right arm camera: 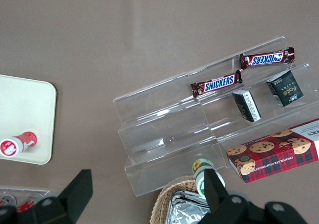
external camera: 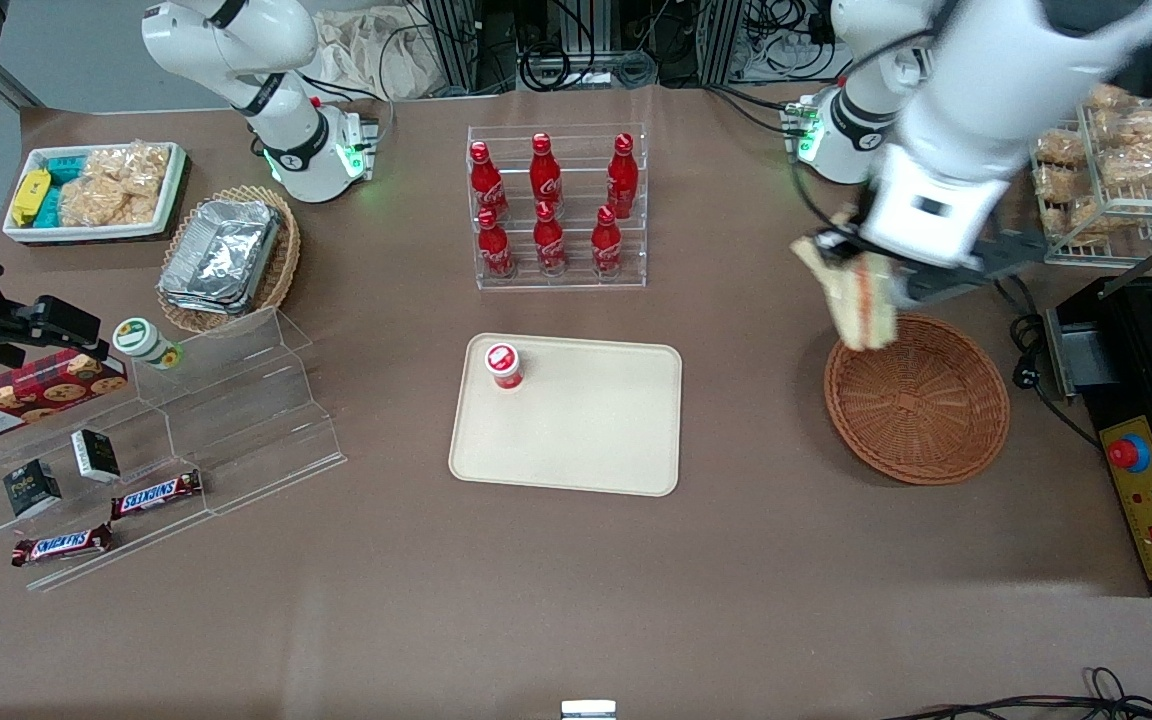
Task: Place sandwich from basket to tray
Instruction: 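Carry the held sandwich over to the white tray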
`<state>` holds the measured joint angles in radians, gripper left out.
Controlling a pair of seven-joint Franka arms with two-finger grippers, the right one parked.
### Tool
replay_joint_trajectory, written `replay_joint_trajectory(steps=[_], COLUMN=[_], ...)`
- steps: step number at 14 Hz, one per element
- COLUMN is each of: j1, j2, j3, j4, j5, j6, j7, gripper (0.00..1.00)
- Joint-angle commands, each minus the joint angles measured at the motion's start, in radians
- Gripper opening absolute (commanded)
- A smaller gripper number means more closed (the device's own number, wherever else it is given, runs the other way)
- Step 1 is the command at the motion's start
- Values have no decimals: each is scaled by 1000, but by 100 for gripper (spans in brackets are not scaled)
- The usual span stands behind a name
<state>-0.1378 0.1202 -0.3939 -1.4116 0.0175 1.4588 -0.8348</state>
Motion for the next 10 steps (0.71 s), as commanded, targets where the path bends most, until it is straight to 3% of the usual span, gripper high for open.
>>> replay_joint_trajectory(steps=[1,5,10], j1=[-5,-115,-155], j2=[105,315,602], j3=[-133,-151,-149], j4=[31,25,28], j5=[51,146,350], j6=[38,251,500], j7=[-49,-128,-257], gripper=[21,20,20])
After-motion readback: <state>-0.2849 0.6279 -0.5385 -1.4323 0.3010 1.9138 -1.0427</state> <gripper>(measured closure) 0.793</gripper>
